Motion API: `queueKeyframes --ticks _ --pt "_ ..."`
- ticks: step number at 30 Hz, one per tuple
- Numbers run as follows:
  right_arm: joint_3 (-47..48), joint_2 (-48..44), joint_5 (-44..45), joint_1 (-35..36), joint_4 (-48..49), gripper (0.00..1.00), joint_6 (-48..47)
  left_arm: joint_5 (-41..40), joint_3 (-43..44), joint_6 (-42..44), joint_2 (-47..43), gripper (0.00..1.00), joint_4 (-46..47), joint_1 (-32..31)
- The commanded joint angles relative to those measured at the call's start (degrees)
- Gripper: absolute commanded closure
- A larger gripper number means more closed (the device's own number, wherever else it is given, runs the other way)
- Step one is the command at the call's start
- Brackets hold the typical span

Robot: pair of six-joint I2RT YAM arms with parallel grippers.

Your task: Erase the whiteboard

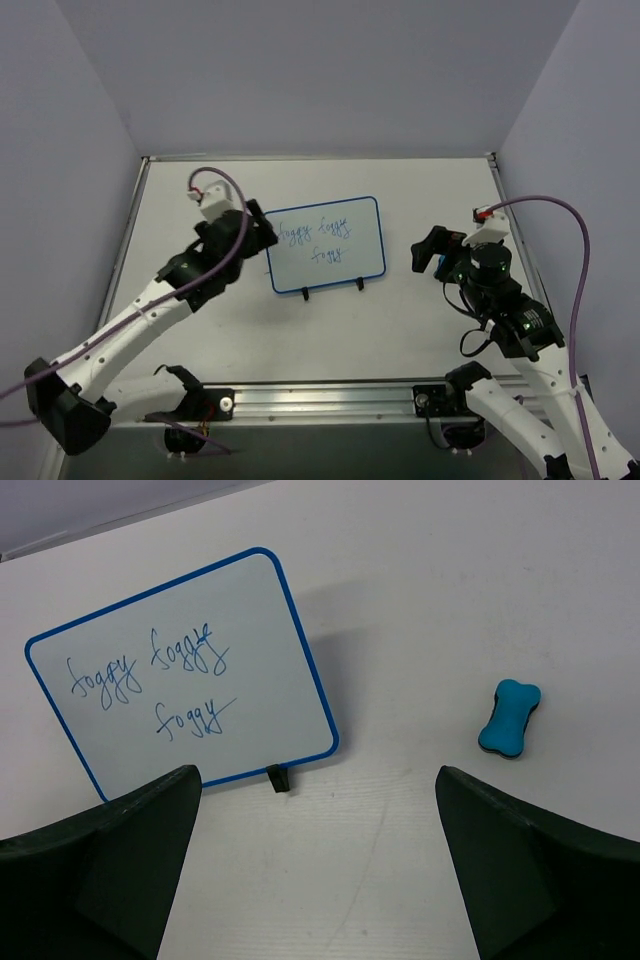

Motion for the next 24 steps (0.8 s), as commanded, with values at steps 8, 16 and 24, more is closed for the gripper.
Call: queueKeyframes --ticks 8,16,24 --pt "-0.71 -1.93 4.61 0.29 0.60 0.00 1.64 72.63 -5.66 5.08 19.31 0.06 52.76 41.52" --pt "1.75 -0.27 -1.19 0.38 -1.86 0.00 -1.70 91.17 -6.02 -1.89 40.23 0.06 83.18 41.89" --pt "1.58 0.08 -4.18 0.29 -1.86 0.02 -2.67 95.48 -6.02 -3.75 44.56 0.01 90.17 39.61"
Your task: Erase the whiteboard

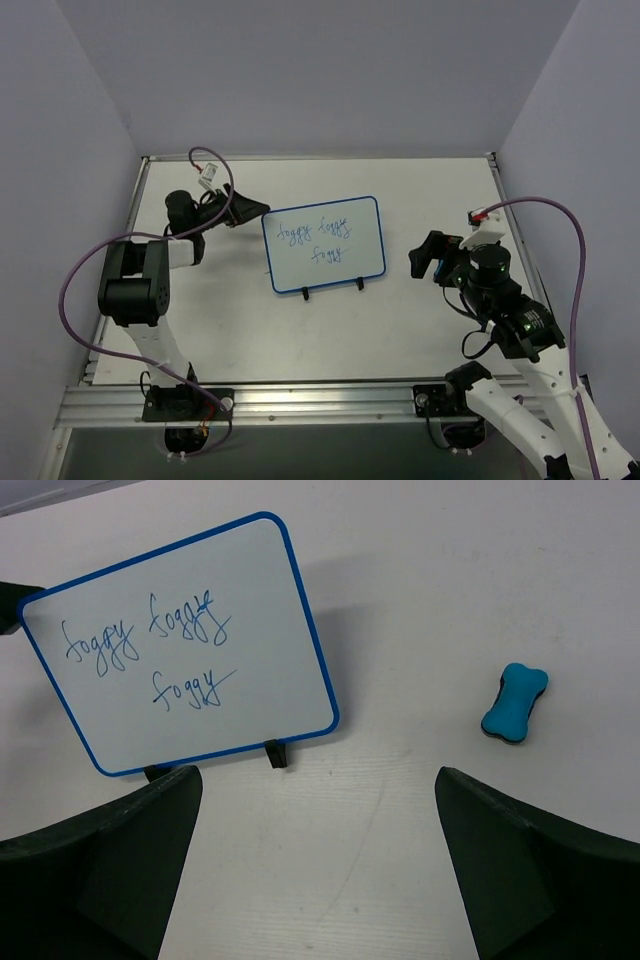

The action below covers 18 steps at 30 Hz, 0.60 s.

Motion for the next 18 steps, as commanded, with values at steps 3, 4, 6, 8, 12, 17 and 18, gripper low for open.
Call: queueKeyframes --ticks 3,4,6,8,12,17,18 --pt "1.75 1.07 -1.93 0.38 0.22 0.03 -1.25 5.70 2.66 2.97 2.73 0.10 6.10 -2.78" --pt "1.75 1.07 -1.84 0.38 0.13 0.03 -1.17 5.70 2.49 3.24 2.91 0.12 6.18 -2.79" --pt "1.93 1.07 -1.84 0.38 -0.22 0.03 -1.25 6.23 2.40 3.68 3.09 0.18 5.57 -2.79" --pt "2.10 0.98 -2.02 0.47 -0.14 0.03 -1.25 6.67 2.84 4.47 3.17 0.24 4.51 -2.87" --pt "2.01 1.07 -2.37 0.38 -0.14 0.03 -1.34 7.63 2.84 4.47 3.44 0.37 5.03 -3.66" --pt "1.75 0.90 -2.46 0.47 -0.14 0.04 -1.43 9.04 2.75 2.10 4.05 0.58 8.99 -3.93" --pt "1.84 0.89 -2.63 0.47 -0.14 0.03 -1.43 9.30 2.84 2.10 4.49 0.59 9.17 -4.01"
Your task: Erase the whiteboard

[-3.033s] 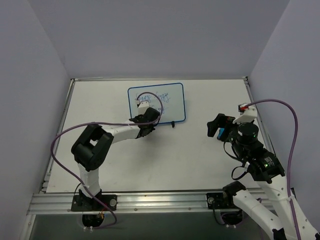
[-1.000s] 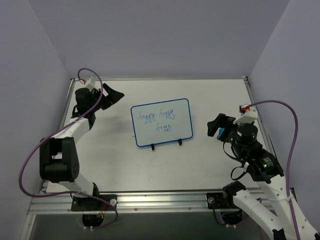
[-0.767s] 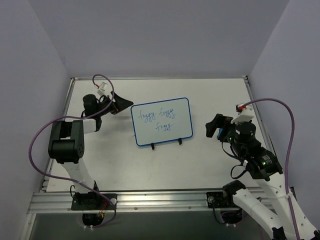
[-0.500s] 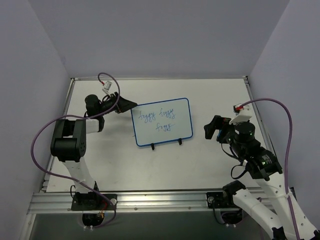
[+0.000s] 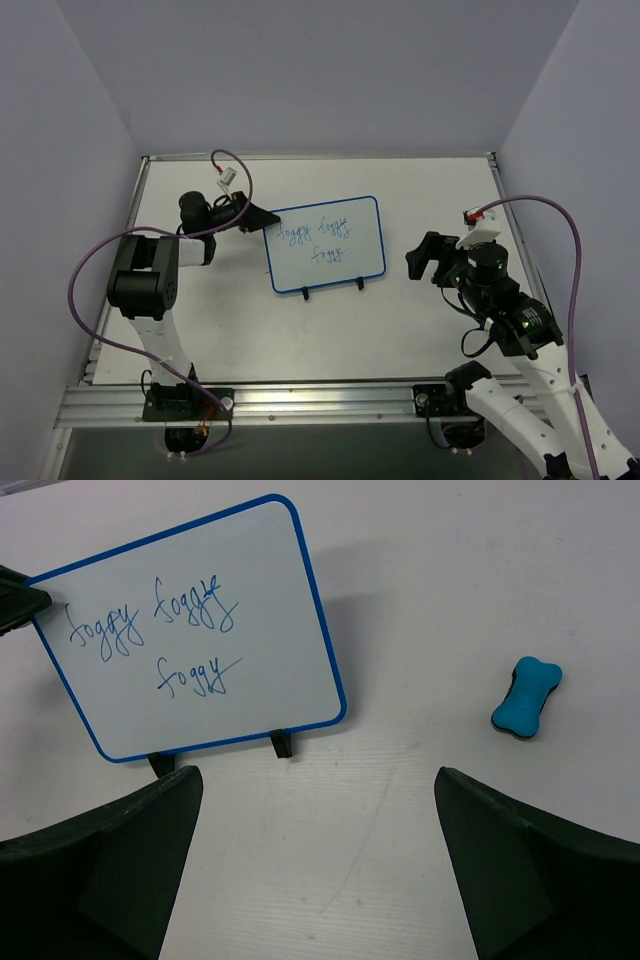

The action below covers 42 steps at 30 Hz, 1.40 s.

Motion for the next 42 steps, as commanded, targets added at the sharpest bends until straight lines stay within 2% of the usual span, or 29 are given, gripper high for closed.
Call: queueKeyframes --ticks 1,4,10,15,17,20,22,27,34,38,40,41,42 --pt "1.82 0.22 -0.62 0.34 0.19 0.03 -1.12 2.73 1.92 -0.13 1.48 0.60 5.17 -0.28" --pt "1.82 0.04 -0.97 0.34 0.19 0.04 -1.21 3.08 1.84 -0.66 2.27 0.64 6.31 -0.28" --pt "1.38 0.22 -0.45 0.34 0.54 0.04 -0.60 3.34 1.66 -2.15 2.27 0.97 8.59 -0.19" --pt "0.41 0.30 1.75 0.25 1.25 0.04 2.04 3.25 0.25 -3.91 1.39 0.98 15.26 -0.19" --pt "-0.73 0.30 2.97 0.25 1.60 0.04 4.40 3.52 0.25 -7.15 2.00 0.98 19.03 -0.19" --pt "-2.92 0.30 4.21 0.34 2.74 0.04 7.04 3.52 0.86 -14.88 3.93 0.98 29.66 -0.01" --pt "-3.98 0.48 3.25 0.25 3.27 0.05 7.66 2.73 1.74 -17.61 4.29 0.98 32.32 0.07" --pt "-5.30 0.48 4.90 0.25 3.10 0.05 8.97 -0.87 1.48 -17.01 -0.88 0.98 29.18 -0.28" --pt "-2.49 2.50 20.80 0.34 -3.75 0.01 15.83 -3.16 0.78 -16.92 -7.74 0.98 27.84 -0.45" --pt "-3.54 5.65 23.97 -0.10 -2.27 0.02 16.72 -4.65 0.34 -17.80 -12.83 0.98 26.89 -0.89" --pt "-3.37 10.64 24.25 -2.63 -0.78 0.04 15.67 -6.58 -0.01 -17.89 -15.91 0.98 24.17 -0.89" --pt "-3.02 12.42 23.12 -4.57 0.18 0.05 14.53 -9.20 -0.27 -17.36 -20.36 0.98 19.11 -1.07" --pt "-2.76 14.35 17.89 -7.11 1.24 0.06 13.13 -10.88 -0.62 -16.40 -23.19 0.98 14.71 -1.50"
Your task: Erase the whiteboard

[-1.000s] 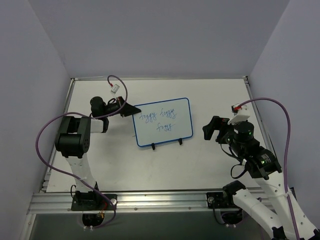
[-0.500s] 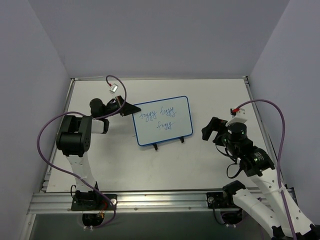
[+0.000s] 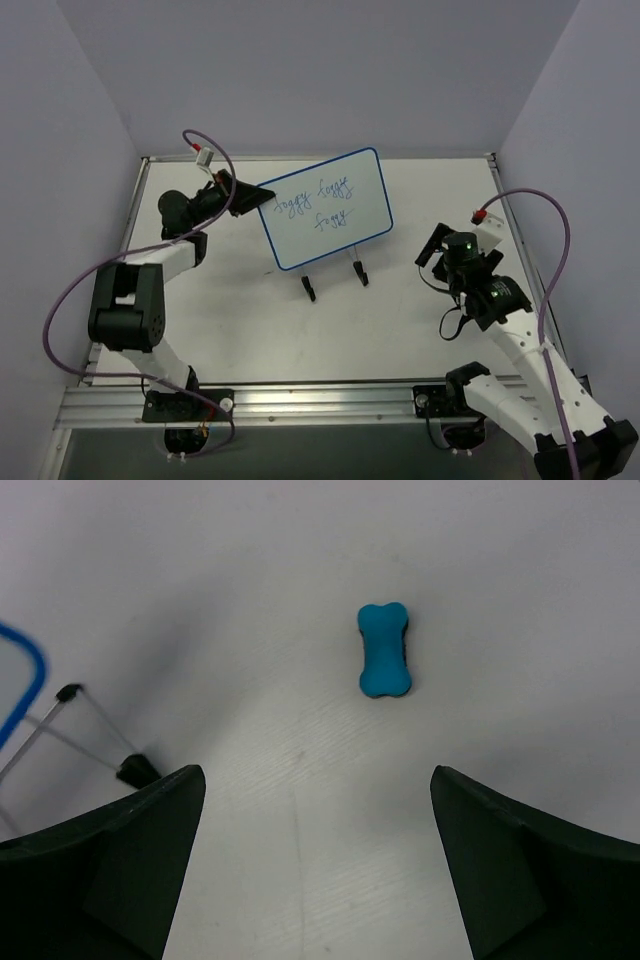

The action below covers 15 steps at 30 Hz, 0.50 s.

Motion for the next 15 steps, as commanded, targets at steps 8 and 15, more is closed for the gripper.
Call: queueKeyframes --ticks 8,15 --pt "4.36 24.90 -13.25 -18.83 9.52 0.18 -8.20 -31.06 8.53 18.18 -36.57 0.98 -64.92 -6.37" --pt "7.00 36.95 -16.50 -20.95 13.38 0.33 -12.43 -33.34 7.91 16.77 -47.14 0.98 -75.67 -5.93"
